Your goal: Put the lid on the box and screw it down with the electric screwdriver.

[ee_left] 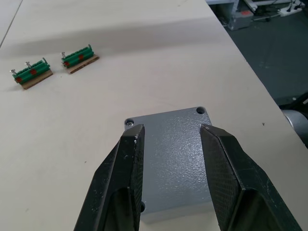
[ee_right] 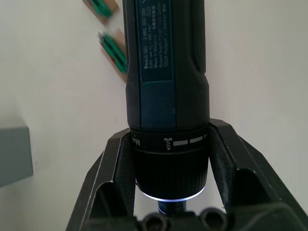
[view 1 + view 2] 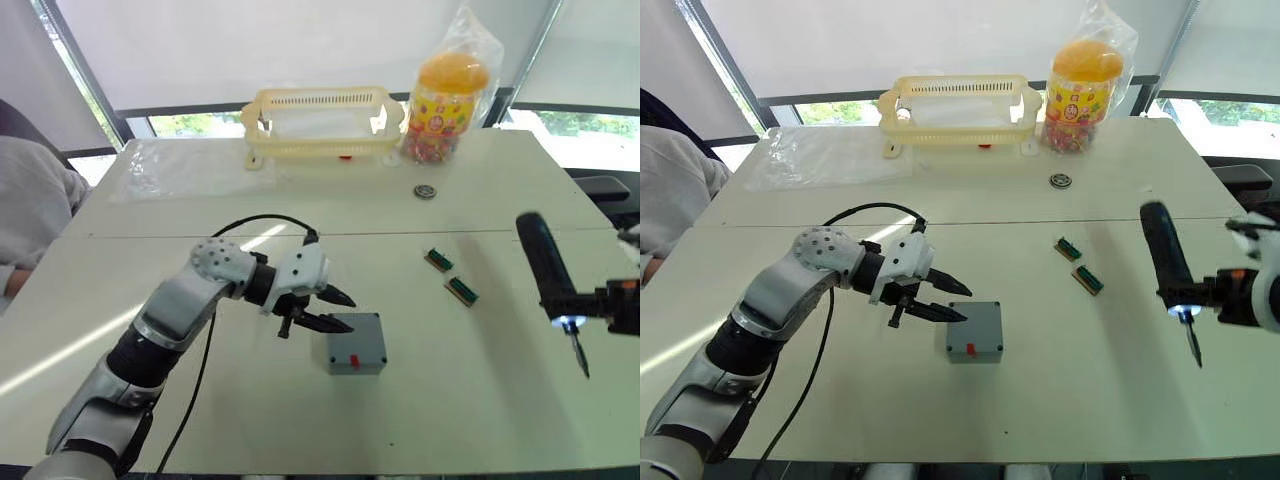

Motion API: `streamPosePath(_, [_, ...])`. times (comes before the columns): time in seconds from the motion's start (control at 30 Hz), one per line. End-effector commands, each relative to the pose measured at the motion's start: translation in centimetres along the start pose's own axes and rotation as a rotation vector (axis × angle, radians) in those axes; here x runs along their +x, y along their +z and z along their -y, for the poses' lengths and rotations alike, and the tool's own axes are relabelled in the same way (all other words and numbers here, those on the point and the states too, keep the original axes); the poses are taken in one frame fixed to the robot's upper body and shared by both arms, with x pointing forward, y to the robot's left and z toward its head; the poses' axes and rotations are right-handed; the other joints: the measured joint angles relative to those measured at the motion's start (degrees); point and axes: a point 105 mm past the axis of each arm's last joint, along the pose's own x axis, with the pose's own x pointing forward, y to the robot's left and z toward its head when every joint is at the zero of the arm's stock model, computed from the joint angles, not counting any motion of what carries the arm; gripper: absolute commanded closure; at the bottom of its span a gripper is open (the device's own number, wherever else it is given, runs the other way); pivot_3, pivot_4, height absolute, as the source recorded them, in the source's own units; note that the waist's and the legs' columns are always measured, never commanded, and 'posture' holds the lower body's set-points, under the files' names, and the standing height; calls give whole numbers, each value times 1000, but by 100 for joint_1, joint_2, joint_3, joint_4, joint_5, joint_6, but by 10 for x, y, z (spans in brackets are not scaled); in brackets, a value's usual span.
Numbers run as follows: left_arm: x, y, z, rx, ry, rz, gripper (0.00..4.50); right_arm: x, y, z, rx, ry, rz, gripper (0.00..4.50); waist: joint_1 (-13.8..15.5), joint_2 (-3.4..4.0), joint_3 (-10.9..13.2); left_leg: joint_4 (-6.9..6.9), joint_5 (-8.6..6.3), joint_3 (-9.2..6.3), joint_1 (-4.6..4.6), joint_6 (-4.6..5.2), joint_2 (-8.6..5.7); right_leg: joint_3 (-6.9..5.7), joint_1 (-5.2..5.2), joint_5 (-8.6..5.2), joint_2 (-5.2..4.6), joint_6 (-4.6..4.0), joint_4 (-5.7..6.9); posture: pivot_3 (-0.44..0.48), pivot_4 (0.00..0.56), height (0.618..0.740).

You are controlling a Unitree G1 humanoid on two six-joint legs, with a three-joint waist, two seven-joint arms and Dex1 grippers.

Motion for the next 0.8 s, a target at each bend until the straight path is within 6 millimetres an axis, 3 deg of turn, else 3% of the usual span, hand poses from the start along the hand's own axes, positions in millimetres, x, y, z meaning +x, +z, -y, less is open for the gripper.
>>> streamPosePath(0.03, [2, 5, -1, 22, 43, 23, 2690, 2, 8, -4, 16, 5, 38, 2793, -45, -8, 6, 12, 1, 0, 3, 0, 1, 3, 6, 8, 2, -4, 0, 0, 150, 740])
streamPosePath(0.17, [2, 0, -1, -9, 85, 22, 2690, 18, 7, 6, 58, -69, 34, 2793, -99, -36, 23, 25, 30, 3, 4, 14, 0, 15, 12, 35, 4, -23, -4, 0, 150, 740])
streamPosePath(0.33, [4, -6, -2, -52, 121, 19, 2690, 35, -2, 15, 77, -115, -6, 2793, -82, -29, 24, 17, 33, 13, 4, 13, -3, 29, 8, 53, 5, 24, -3, 0, 150, 740])
streamPosePath(0.53, [3, -10, -10, -29, 182, -11, 2690, 45, -6, 28, 73, -191, -26, 2793, -80, -29, 24, 15, 33, 14, 3, 13, -3, 29, 6, 54, 4, 26, -2, 0, 150, 740])
streamPosePath(0.57, [2, -11, -11, -27, 188, -12, 2748, 46, -7, 29, 67, -197, -32, 1762, -80, -28, 23, 19, 33, 15, 3, 13, -3, 30, 7, 55, 4, 28, -2, 0, 150, 740])
streamPosePath(0.6, [2, -11, -12, -24, 197, -13, 2748, 47, -7, 29, 60, -198, -35, 1440, -81, -28, 23, 20, 33, 17, 3, 13, -3, 31, 7, 56, 4, 29, -2, 0, 150, 740])
streamPosePath(0.67, [0, -11, -15, -27, 217, -11, 2748, 48, -7, 31, 46, -207, -34, 323, -82, -28, 23, 22, 33, 17, 7, 12, -3, 32, 11, 58, 4, 30, -2, 0, 150, 740])
streamPosePath(0.7, [-1, -11, -16, -30, 226, -9, 2748, 48, -6, 31, 35, -212, -32, 36, -82, -30, 23, 23, 34, 18, 8, 12, -3, 32, 13, 58, 4, 30, -2, 0, 150, 740])
streamPosePath(0.8, [-12, -8, -28, -63, 304, 14, 2748, 43, 6, 30, -54, -232, 29, 36, -77, -30, 22, 26, 34, 18, 19, 11, -3, 32, 27, 60, 3, 31, -2, 0, 150, 740])
